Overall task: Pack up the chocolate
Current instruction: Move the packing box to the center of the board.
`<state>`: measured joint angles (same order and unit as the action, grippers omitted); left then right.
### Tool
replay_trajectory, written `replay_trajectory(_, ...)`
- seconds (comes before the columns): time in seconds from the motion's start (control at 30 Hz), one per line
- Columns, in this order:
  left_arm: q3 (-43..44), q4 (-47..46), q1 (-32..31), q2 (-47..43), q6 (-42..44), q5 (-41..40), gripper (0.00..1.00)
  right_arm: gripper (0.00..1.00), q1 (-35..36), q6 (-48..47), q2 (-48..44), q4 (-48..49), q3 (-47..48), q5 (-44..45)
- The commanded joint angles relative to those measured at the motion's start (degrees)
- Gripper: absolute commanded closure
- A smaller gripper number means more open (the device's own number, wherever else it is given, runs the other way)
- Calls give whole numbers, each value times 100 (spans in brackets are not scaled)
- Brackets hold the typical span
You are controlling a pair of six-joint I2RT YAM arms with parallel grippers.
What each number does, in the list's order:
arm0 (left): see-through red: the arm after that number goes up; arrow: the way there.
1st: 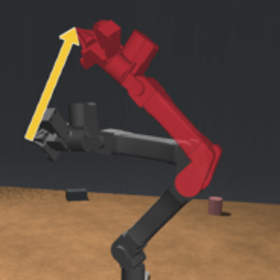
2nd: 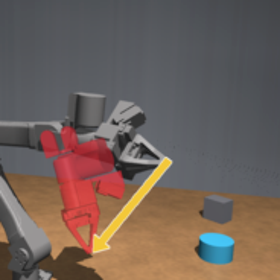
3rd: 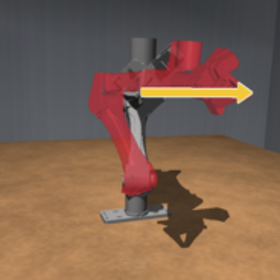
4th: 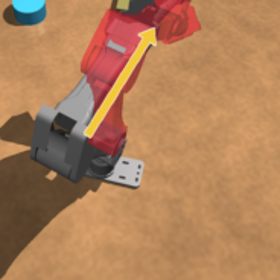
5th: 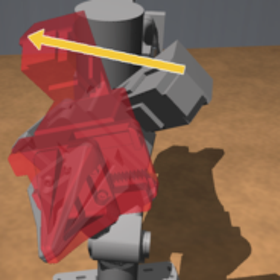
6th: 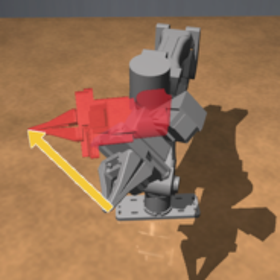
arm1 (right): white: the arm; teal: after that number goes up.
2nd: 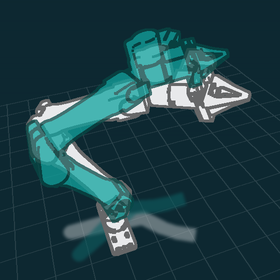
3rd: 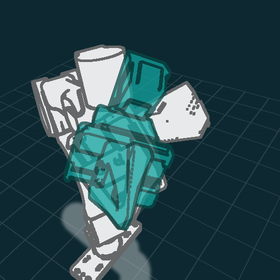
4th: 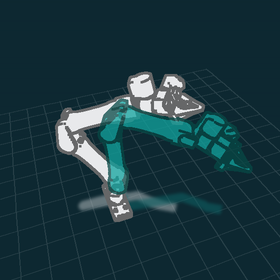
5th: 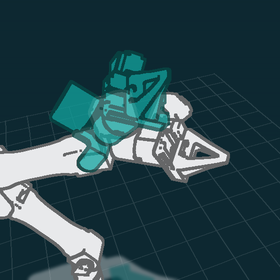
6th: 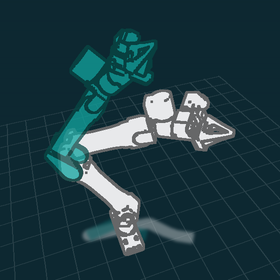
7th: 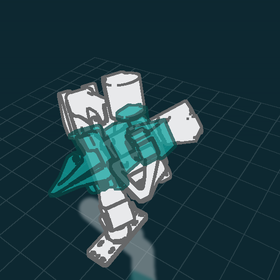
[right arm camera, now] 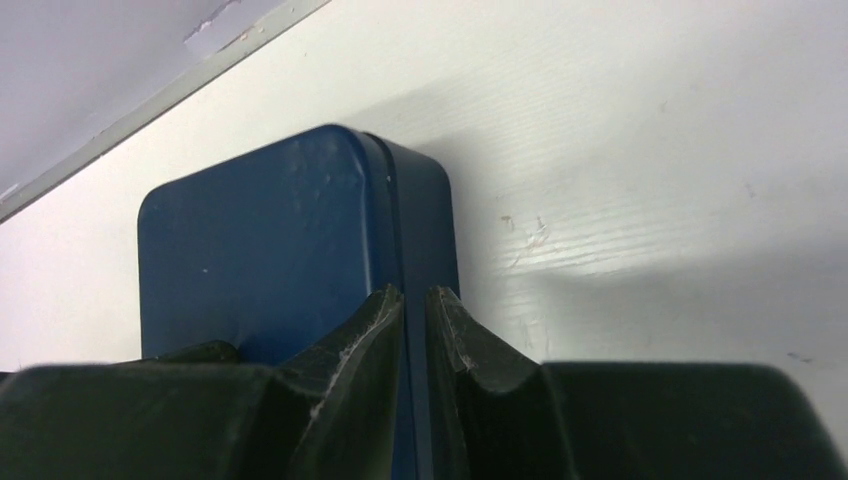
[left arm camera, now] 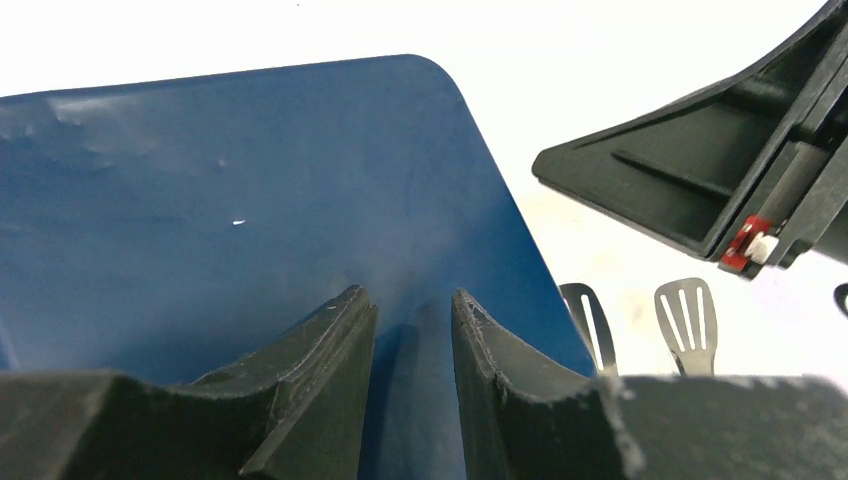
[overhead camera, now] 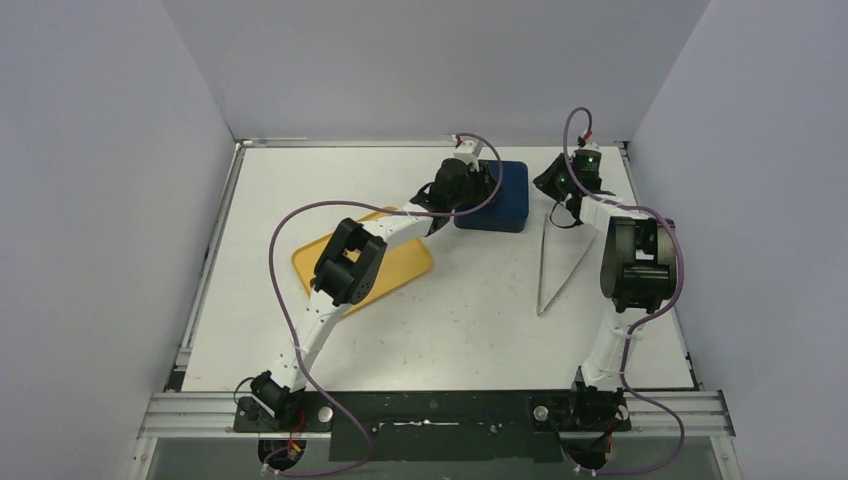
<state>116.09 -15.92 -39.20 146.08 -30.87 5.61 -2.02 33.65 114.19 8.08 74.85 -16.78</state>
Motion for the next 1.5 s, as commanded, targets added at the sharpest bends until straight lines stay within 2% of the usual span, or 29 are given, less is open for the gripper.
replay_trajectory(0.0, -42, 508, 78, 397, 75, 26, 66, 84, -77, -235, -84, -30, 401, 48)
replay_trajectory(0.3, -103, 478, 114, 417, 71, 71, 66, 100, 133, -450, 142, 18, 1055, -350)
replay_trajectory(0.47, -164, 456, 114, 406, 76, 71, 66, 100, 167, -464, 456, 23, 1272, -408)
replay_trajectory(0.57, -217, 441, 114, 391, 66, 72, 66, 100, 167, -464, 907, -311, 1399, -339)
replay_trajectory(0.67, -328, 396, 114, 349, 43, 97, 66, 100, 168, -532, 1499, -1037, 1676, 24)
replay_trajectory(0.77, -385, 392, 115, 308, 19, 129, 66, 100, 167, -483, 1726, -1206, 1597, 429)
replay_trajectory(0.93, -128, 643, 170, 148, 9, 190, 66, 100, 167, -466, 1350, -997, 1383, 616)
replay_trajectory(1.13, 373, 642, 291, -174, -60, 142, 66, 100, 299, -447, 958, -410, 1601, 26)
replay_trajectory(1.27, 646, 773, 350, -66, -109, 174, 66, 100, 488, -629, 499, -570, 1870, 226)
replay_trajectory(1.47, 704, 826, 369, -181, -16, 106, 66, 100, 514, -752, 0, -555, 1637, 479)
